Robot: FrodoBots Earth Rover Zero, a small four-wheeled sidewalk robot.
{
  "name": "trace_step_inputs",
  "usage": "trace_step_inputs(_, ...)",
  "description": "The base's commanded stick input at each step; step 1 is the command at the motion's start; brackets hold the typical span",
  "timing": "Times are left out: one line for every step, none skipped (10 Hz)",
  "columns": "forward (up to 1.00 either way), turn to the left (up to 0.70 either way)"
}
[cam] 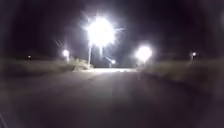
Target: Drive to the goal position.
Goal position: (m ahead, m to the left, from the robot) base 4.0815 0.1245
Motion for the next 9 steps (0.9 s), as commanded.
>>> trace_step_inputs(0.7,0.0)
trace_step_inputs(0.7,0.0)
trace_step_inputs(0.7,0.0)
trace_step_inputs(0.7,0.0)
trace_step_inputs(0.7,0.0)
trace_step_inputs(0.7,0.0)
trace_step_inputs(0.7,0.0)
trace_step_inputs(0.7,0.0)
trace_step_inputs(0.7,0.0)
